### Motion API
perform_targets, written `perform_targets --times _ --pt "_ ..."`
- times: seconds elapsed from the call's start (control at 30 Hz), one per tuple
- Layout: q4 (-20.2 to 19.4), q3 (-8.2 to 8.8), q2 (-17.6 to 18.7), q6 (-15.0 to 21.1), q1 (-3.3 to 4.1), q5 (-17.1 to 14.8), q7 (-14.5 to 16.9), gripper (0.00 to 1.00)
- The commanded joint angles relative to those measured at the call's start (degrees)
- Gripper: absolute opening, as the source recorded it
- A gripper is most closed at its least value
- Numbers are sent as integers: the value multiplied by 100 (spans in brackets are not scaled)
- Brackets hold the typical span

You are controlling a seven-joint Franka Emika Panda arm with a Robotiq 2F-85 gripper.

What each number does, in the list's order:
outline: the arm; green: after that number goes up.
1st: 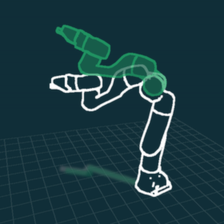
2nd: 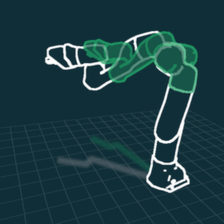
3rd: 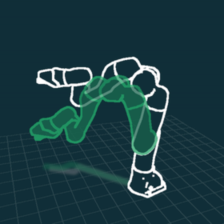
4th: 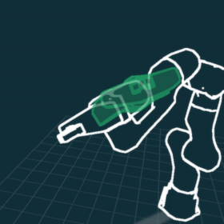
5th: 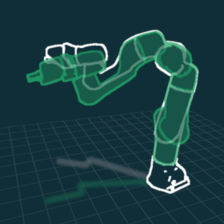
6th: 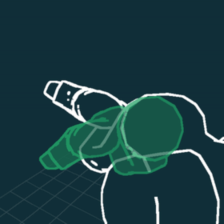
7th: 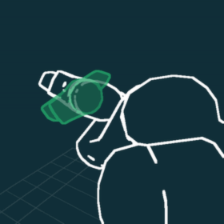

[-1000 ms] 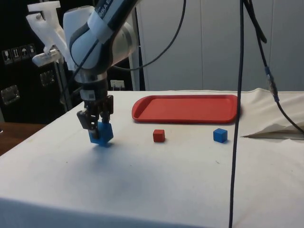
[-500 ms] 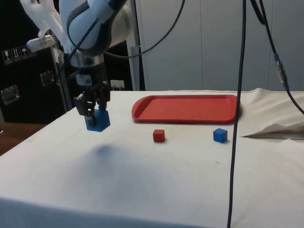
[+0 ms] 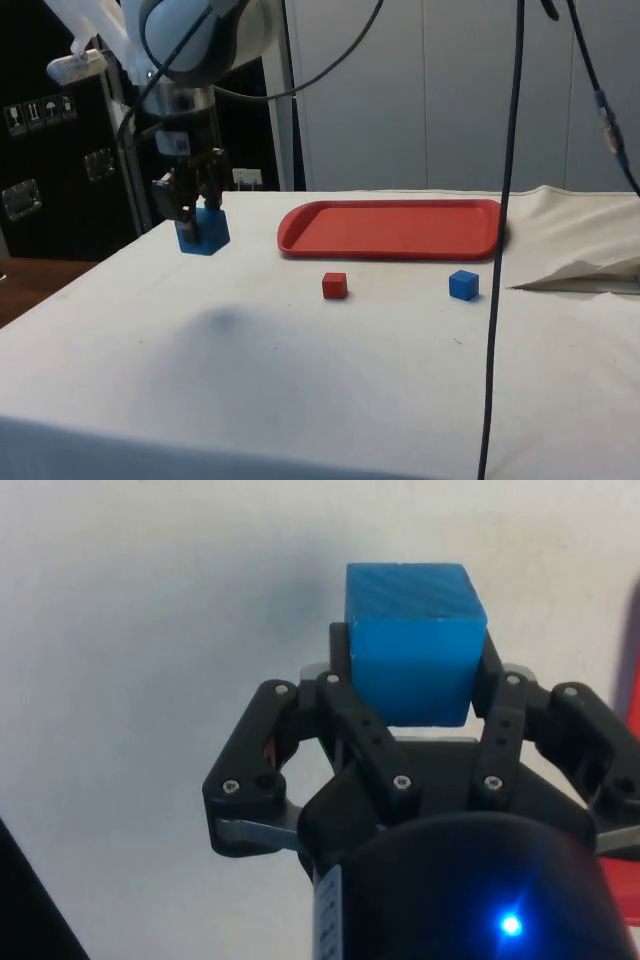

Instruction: Pick up the largest block and place it onto the tray.

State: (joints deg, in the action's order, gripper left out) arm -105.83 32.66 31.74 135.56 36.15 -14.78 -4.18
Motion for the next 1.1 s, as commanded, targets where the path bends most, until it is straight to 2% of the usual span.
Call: perform_targets --times 0.0,0.03,0.3,0.33,0.37,0.53,0.63,0.67,0.7,0.9,0.97,1.0,1.07 --pt "0 0 -23 -23 0 29 -11 0" --pt "-34 57 -115 -80 52 138 -74 0" --pt "-34 63 -304 -223 52 309 -115 0" --pt "0 11 -264 -201 0 258 -69 0" --pt "-34 63 -332 -241 52 338 -126 0" --pt "-29 63 -493 -367 46 476 -160 0" --pt "-46 69 -590 -430 34 584 -172 0" --pt "-6 23 -544 -424 0 510 -138 0" --pt "-52 74 -607 -441 29 607 -172 0" --pt "-160 132 -745 -464 29 739 -138 0" --pt "-149 109 -728 -481 -6 722 -126 0" --pt "-252 155 -831 -458 17 796 -120 0" --pt "-315 166 -882 -447 11 814 -109 0"
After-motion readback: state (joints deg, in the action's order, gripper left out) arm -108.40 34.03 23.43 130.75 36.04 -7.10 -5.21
